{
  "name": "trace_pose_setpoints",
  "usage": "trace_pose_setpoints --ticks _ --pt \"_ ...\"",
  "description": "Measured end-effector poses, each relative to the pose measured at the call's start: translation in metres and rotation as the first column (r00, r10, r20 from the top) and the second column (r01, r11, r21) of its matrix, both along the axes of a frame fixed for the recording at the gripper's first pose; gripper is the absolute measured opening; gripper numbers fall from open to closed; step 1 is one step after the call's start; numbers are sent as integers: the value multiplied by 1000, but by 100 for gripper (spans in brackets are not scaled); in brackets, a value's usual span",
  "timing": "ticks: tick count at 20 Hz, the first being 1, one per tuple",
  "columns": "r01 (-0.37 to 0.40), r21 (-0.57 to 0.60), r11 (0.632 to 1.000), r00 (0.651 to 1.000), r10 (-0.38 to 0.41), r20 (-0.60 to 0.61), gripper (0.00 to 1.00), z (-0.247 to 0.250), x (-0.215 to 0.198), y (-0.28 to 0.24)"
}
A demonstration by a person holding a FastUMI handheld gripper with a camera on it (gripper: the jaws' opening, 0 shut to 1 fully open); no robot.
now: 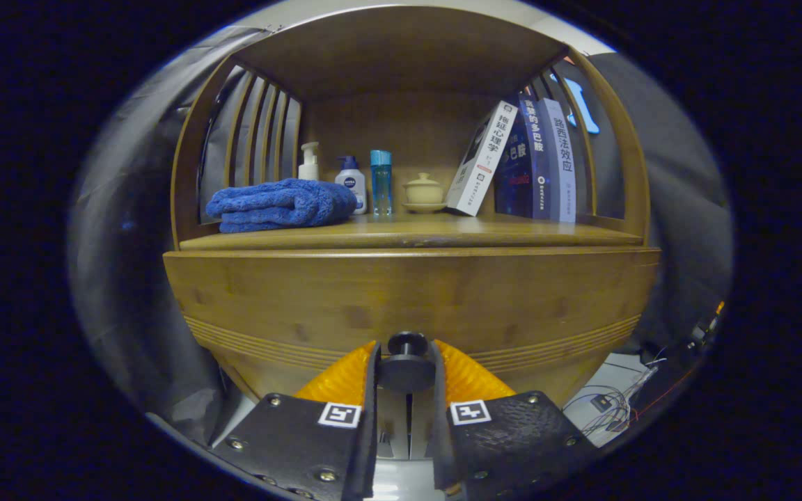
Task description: Pull open the drawer, take out the items inside it, and place them on the countertop above the cabinet.
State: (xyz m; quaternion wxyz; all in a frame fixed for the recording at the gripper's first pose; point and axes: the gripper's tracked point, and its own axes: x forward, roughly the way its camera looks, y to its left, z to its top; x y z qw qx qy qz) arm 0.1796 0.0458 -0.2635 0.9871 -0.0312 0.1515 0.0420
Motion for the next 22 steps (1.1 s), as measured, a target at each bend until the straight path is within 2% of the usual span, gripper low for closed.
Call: trace_pose_setpoints --ticks 10,22 --pt "12 2 1000 1000 -12 11 32 8 -67 -4" --pt "16 -21 1000 1000 -16 22 33 7 -115 -6"
